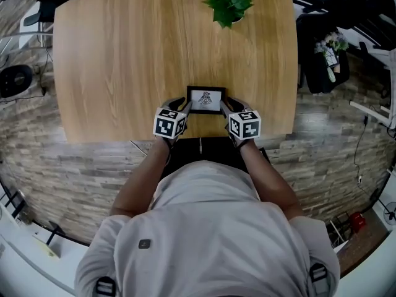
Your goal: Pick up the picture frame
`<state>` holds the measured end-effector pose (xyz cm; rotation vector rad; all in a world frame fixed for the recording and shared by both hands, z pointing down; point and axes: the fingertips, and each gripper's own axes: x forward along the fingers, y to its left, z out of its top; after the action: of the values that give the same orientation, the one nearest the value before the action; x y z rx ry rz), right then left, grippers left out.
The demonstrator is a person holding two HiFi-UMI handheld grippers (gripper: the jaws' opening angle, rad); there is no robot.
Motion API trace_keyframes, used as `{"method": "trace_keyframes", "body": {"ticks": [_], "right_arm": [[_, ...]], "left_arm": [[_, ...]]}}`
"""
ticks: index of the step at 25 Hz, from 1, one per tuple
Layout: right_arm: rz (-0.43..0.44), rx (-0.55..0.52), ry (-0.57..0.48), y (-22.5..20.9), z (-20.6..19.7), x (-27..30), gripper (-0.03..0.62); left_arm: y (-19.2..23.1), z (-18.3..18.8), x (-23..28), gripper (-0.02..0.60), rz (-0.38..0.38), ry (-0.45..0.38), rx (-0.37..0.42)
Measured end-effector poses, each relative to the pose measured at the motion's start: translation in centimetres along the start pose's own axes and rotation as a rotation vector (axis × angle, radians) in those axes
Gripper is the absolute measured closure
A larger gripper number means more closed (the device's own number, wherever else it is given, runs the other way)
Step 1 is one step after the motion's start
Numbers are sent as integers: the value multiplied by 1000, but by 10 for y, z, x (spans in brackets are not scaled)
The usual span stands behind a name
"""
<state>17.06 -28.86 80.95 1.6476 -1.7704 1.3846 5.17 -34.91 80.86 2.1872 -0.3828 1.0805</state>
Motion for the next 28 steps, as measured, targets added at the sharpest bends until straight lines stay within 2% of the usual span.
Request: {"method": "trace_keyframes", "body": {"ticks": [7,16,21,26,28], "right_arm": [[-4,16,57,-8,-18,21,473],[-23,15,62,-9,-20,27,479],[-25,22,49,-10,-19,25,485],[-24,47,45,-10,-17,25,496],[-31,53,35,-10,-16,21,497]], "left_arm": [[7,-9,18,469,8,36,-40],[11,-11,28,469,23,60,-50],[10,-10,29,476,41,56,-29],[10,-9,26,488,42,33,-54],[6,-6,22,489,40,20,-39]]}}
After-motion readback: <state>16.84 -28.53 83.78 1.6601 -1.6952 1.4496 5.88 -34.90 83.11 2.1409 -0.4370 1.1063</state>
